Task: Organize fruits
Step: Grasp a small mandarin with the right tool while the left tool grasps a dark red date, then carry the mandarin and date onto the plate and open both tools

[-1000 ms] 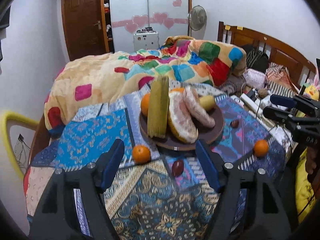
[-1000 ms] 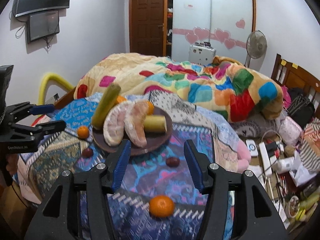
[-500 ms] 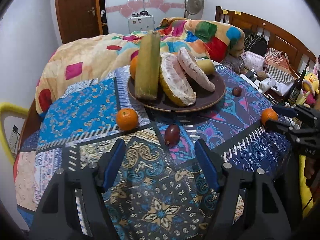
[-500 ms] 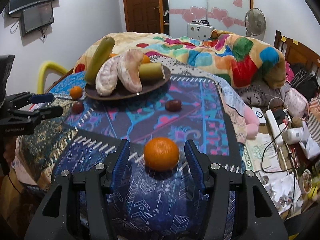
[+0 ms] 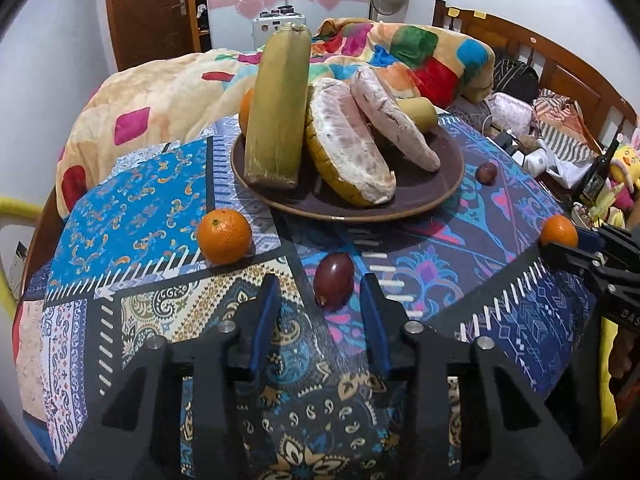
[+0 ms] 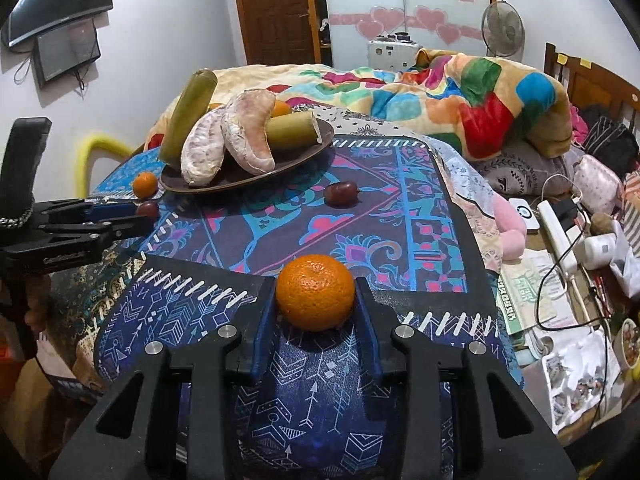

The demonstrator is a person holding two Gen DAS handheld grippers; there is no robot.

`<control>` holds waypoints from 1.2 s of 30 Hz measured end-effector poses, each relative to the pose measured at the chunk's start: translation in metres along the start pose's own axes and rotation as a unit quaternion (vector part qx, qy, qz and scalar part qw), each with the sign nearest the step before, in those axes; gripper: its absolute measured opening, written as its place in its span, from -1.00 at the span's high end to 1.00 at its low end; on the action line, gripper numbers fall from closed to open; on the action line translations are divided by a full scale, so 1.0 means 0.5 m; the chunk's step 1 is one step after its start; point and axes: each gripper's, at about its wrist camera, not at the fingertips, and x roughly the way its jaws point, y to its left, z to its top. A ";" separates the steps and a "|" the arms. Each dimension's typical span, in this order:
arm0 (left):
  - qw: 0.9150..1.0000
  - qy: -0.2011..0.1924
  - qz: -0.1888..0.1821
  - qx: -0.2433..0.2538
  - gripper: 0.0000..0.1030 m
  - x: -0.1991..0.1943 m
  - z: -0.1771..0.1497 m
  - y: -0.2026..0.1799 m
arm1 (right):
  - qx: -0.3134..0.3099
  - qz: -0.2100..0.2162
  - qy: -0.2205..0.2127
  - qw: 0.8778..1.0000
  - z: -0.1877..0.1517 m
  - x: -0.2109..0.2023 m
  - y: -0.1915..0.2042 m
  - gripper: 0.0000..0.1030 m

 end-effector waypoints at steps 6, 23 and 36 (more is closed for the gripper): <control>1.000 0.000 -0.009 0.003 0.58 0.001 0.005 -0.002 | 0.002 0.008 -0.010 1.000 0.018 0.001 -0.001 0.34; 0.999 -0.047 -0.010 -0.002 0.63 -0.052 0.054 -0.005 | -0.006 0.020 -0.044 0.999 0.116 0.012 0.012 0.34; 0.999 -0.048 0.000 0.008 0.63 -0.013 0.090 -0.004 | -0.032 0.020 -0.015 0.999 0.186 0.089 0.038 0.34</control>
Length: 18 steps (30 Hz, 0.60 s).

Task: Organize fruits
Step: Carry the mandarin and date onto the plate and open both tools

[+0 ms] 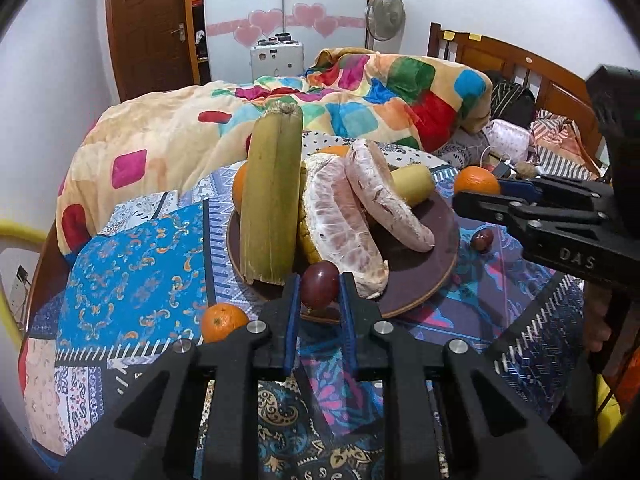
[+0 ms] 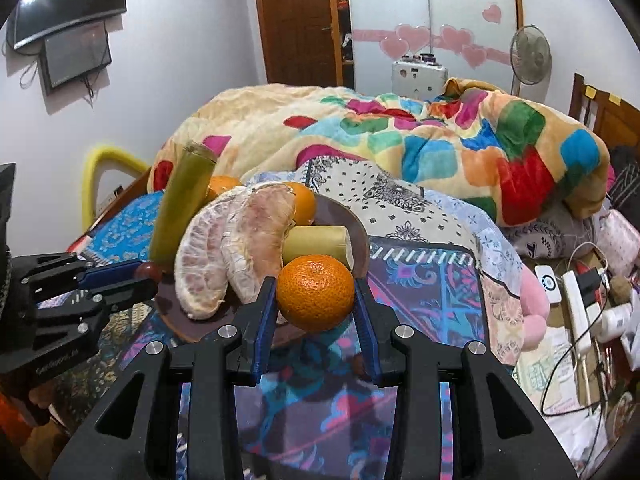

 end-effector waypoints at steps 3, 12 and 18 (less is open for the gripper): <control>1.000 0.002 0.003 0.003 0.63 0.010 -0.001 0.000 | 0.005 0.006 0.017 1.000 0.005 0.024 -0.005 0.34; 1.000 0.002 0.003 0.012 0.63 0.018 -0.003 -0.009 | 0.000 0.007 0.028 1.000 0.016 0.044 -0.003 0.33; 1.000 0.004 0.000 0.016 0.51 0.017 -0.006 -0.011 | 0.002 0.009 0.033 0.999 0.021 0.051 -0.007 0.31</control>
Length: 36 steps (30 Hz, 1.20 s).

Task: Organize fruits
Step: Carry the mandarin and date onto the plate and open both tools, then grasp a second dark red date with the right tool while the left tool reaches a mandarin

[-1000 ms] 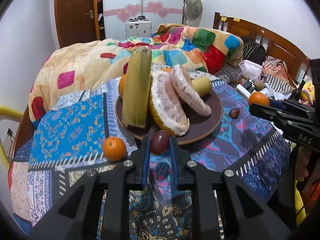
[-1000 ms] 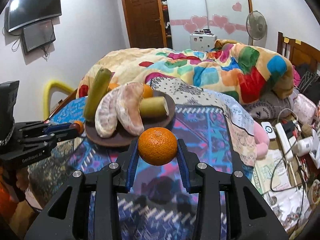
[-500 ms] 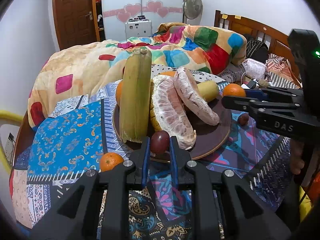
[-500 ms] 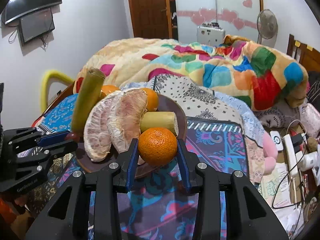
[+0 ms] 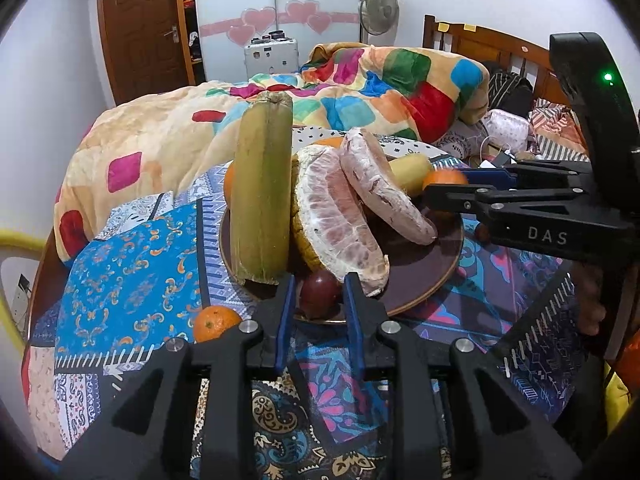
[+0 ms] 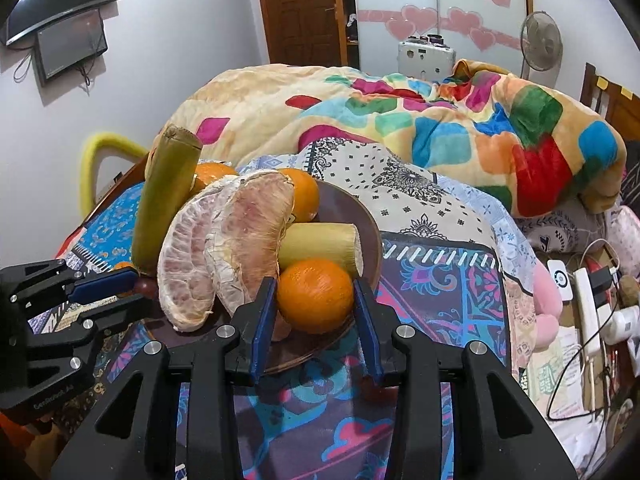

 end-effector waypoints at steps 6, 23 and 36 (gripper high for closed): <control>1.000 -0.014 0.002 -0.009 0.50 -0.032 -0.001 0.019 | 0.001 0.000 -0.015 1.000 0.003 -0.024 -0.002 0.30; 0.997 0.027 0.031 -0.065 0.09 -0.038 -0.036 0.157 | 0.002 -0.014 -0.033 0.999 -0.023 -0.091 -0.035 0.29; 0.997 0.054 0.023 -0.046 0.08 0.005 -0.051 0.127 | -0.014 -0.018 0.022 0.999 -0.099 -0.060 -0.043 0.29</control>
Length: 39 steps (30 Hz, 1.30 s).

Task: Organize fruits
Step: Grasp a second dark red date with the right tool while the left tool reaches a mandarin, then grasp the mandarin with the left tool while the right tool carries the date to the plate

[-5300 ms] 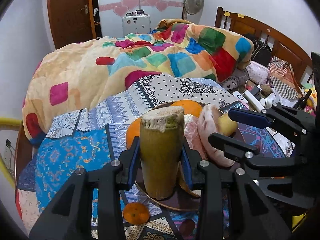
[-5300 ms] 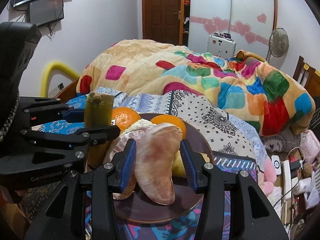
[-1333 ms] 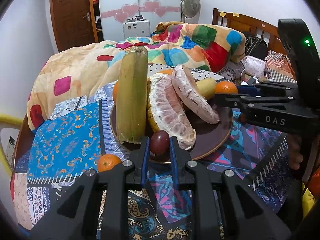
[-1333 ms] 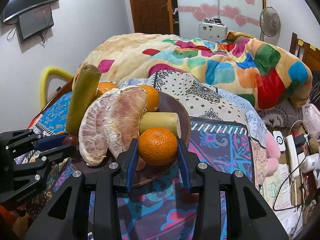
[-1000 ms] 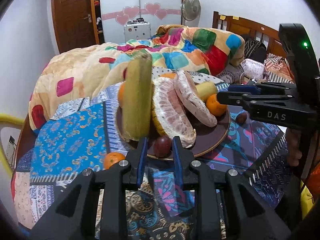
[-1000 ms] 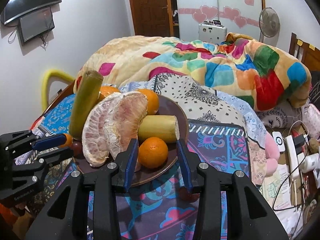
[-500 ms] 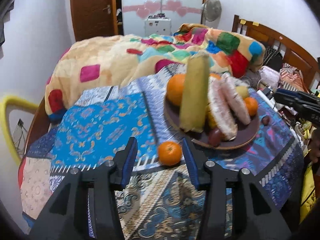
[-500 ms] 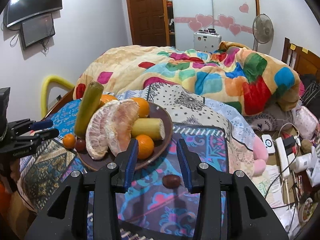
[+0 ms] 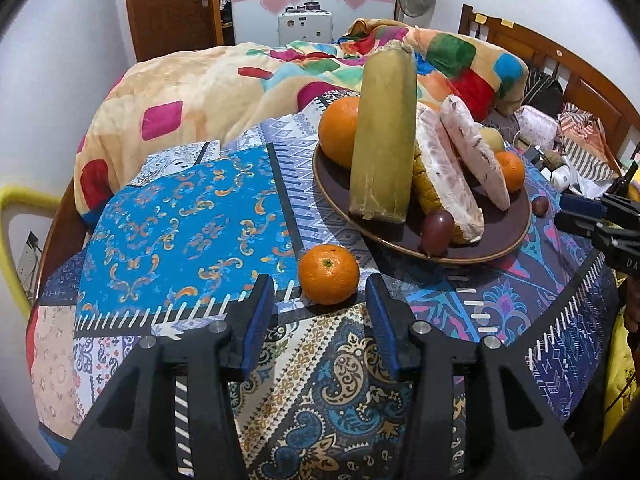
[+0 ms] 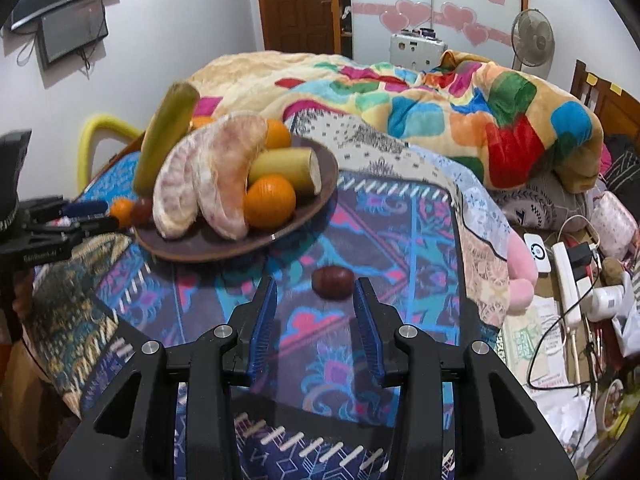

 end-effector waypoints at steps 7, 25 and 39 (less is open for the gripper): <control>1.000 -0.002 0.023 0.014 0.09 0.019 0.004 -0.011 | 0.005 -0.002 0.017 1.000 0.004 0.026 -0.014 0.29; 0.999 -0.035 -0.011 0.018 0.35 -0.040 0.002 -0.039 | -0.005 -0.002 -0.014 1.000 0.011 -0.004 0.002 0.67; 0.994 -0.058 -0.075 0.044 0.35 -0.066 0.036 -0.126 | -0.029 0.048 -0.033 0.998 0.042 0.000 0.071 0.67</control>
